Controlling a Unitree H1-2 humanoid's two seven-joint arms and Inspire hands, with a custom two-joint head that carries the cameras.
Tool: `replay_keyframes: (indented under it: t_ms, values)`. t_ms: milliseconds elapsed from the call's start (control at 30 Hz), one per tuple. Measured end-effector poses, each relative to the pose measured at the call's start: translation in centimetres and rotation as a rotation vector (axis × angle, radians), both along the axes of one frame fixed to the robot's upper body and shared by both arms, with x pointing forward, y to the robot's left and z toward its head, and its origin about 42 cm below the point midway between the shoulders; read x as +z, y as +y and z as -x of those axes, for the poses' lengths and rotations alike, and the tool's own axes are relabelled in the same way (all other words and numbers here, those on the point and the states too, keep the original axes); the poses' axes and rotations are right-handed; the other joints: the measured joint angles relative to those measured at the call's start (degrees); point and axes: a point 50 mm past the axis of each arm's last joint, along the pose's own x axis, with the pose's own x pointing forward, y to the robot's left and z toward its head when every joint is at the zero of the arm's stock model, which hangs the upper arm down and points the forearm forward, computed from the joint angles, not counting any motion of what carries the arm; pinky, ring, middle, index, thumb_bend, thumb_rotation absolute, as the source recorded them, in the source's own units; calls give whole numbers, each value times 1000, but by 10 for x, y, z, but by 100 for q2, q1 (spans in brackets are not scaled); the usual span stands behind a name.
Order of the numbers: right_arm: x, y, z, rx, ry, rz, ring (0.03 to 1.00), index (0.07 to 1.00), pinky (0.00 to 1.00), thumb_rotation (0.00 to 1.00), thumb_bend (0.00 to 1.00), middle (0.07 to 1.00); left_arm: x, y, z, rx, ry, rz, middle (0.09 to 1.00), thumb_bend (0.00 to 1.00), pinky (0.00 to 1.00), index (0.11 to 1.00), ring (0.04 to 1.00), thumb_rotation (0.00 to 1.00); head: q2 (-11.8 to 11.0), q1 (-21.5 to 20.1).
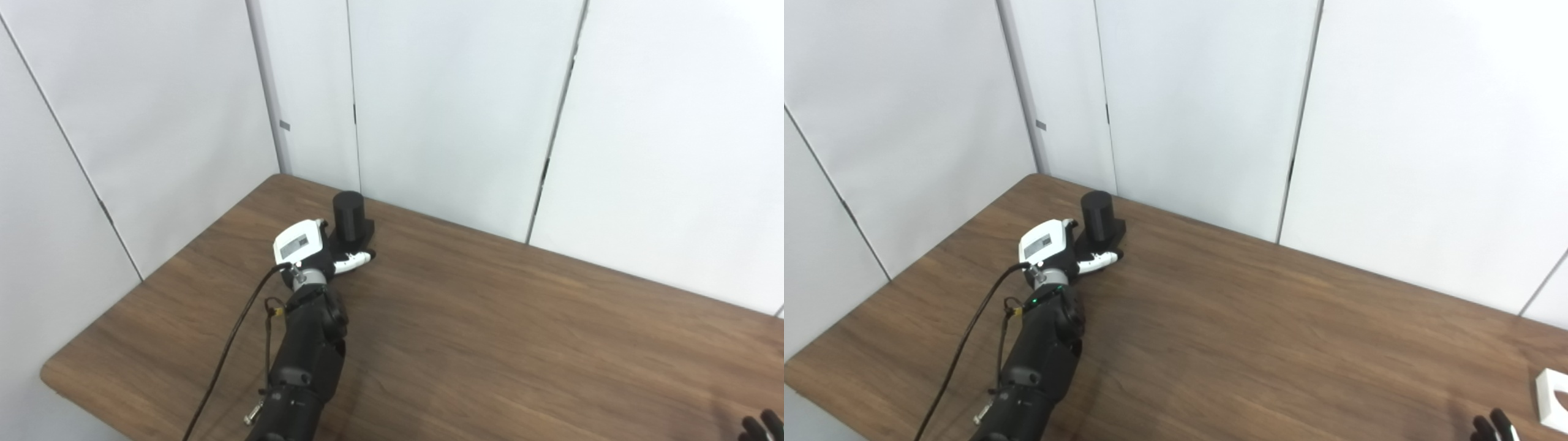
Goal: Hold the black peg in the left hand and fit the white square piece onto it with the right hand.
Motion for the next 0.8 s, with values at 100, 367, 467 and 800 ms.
replay_keyframes:
  t_ms: [100,367,467,800]
  values:
    - [0,0,0,0,1,0,969,986,875,1000,704,957,-1,0,0,2,0,-5,857,881,763,839,838,629,0,0]
    - [1,1,0,2,2,11,980,999,887,1000,693,966,-5,-1,-4,9,23,-49,870,861,782,857,844,607,18,9]
    - [1,1,0,2,2,10,979,1000,884,1000,686,964,-8,-1,-4,8,41,-75,863,852,766,855,830,608,18,9]
    - [1,1,0,4,3,6,984,1000,913,1000,684,964,-9,4,-10,14,77,-136,787,858,677,753,759,596,53,0]
